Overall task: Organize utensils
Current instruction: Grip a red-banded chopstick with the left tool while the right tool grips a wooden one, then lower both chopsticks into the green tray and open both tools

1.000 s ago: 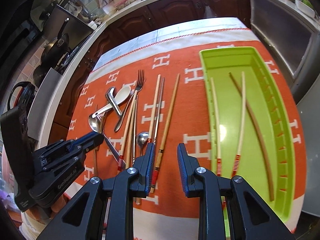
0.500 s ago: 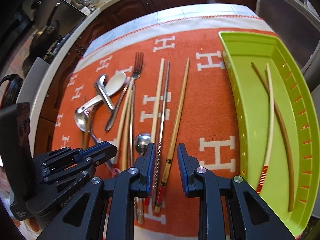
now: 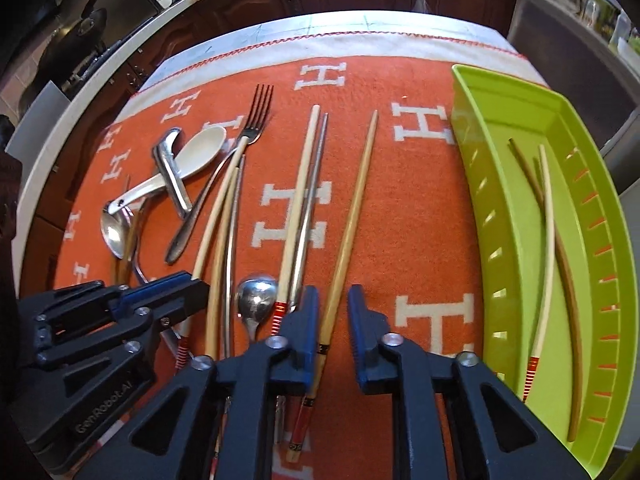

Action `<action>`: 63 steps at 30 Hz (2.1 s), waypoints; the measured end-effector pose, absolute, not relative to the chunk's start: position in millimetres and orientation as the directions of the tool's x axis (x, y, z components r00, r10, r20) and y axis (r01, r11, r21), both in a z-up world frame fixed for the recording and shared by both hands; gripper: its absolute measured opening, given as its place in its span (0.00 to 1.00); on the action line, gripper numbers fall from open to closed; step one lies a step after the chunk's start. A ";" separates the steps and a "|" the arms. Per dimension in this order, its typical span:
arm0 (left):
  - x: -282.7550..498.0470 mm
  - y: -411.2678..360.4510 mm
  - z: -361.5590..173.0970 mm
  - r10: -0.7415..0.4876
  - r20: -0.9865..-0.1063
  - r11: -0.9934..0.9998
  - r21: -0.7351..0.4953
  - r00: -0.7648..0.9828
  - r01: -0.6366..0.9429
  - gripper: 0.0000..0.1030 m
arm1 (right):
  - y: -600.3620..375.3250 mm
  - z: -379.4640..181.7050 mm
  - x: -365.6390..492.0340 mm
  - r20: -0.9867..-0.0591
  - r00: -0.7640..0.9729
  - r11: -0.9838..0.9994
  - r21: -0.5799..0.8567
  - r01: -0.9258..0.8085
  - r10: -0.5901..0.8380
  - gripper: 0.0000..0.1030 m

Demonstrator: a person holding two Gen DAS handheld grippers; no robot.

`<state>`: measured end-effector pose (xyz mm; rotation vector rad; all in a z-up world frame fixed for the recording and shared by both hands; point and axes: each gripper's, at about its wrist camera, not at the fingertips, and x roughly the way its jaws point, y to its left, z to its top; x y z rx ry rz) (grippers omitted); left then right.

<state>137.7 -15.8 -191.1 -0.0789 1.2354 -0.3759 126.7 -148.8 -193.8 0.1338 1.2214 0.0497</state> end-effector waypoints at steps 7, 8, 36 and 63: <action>131.6 -11.4 -185.8 -0.320 -0.902 0.942 -0.271 0.289 0.197 0.03 | -168.9 -190.4 119.8 -0.919 0.349 0.972 0.221 0.076 0.182 0.06; 129.7 -11.7 -182.6 -0.315 -0.903 0.944 -0.265 0.292 0.198 0.03 | -171.2 -186.7 118.0 -0.914 0.358 0.969 0.234 0.075 0.193 0.06; 106.2 -152.5 -60.7 -0.473 -0.840 0.864 -0.385 0.265 0.323 0.03 | -294.7 -69.7 40.3 -0.832 0.538 0.971 0.218 0.095 0.135 0.06; 92.0 -195.8 -109.9 -0.347 -0.898 0.911 -0.254 0.272 0.324 0.23 | -340.7 -115.7 48.5 -0.892 0.443 0.977 0.164 0.138 0.087 0.21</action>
